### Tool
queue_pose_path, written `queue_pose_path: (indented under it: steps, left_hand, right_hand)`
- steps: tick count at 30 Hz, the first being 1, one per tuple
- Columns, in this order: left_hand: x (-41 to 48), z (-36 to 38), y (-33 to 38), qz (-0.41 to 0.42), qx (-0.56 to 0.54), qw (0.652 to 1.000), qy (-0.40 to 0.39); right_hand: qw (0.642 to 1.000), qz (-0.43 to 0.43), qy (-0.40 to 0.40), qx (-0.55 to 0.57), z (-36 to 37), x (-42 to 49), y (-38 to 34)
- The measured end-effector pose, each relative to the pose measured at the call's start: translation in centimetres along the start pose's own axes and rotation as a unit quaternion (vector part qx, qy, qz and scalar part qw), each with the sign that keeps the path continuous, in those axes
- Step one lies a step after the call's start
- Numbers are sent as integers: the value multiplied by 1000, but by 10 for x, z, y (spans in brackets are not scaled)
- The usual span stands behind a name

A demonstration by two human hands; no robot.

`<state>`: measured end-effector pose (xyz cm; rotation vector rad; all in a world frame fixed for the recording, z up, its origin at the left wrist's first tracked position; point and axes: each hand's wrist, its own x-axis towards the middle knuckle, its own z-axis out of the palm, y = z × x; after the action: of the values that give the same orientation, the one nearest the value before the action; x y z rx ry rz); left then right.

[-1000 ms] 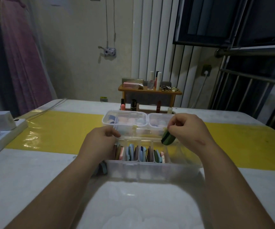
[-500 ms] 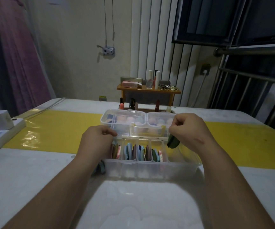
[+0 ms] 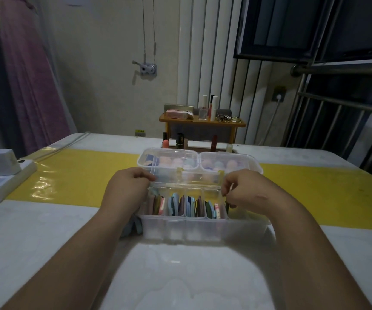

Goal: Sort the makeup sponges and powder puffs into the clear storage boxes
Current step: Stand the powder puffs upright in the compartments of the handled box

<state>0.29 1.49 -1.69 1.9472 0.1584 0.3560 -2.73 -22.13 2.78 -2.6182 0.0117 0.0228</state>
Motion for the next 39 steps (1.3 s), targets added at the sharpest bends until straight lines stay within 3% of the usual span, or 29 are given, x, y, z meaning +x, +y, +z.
queue_pose_path:
  steps: [10, 15, 22, 27, 32, 39]
  left_hand:
    - [12, -11, -10, -12, 20, 1000, -3]
    - [25, -22, -24, -15, 115, 993, -10]
    - [29, -36, -28, -8, 299, 953, -52]
    - [29, -38, -29, -41, 296, 951, -76]
    - [27, -36, -28, -24, 339, 936, -94]
    - [20, -37, -22, 8, 387, 920, -59]
  right_hand:
    - [999, -2, 30, -16, 3, 6, 2]
    - [998, -11, 55, 10, 3, 10, 4]
    - [995, -47, 82, 32, 9, 11, 3]
    - [992, -76, 94, 44, 15, 11, -1]
    - [990, -109, 78, 43, 25, 9, -10]
    - [989, -120, 74, 41, 30, 8, -14]
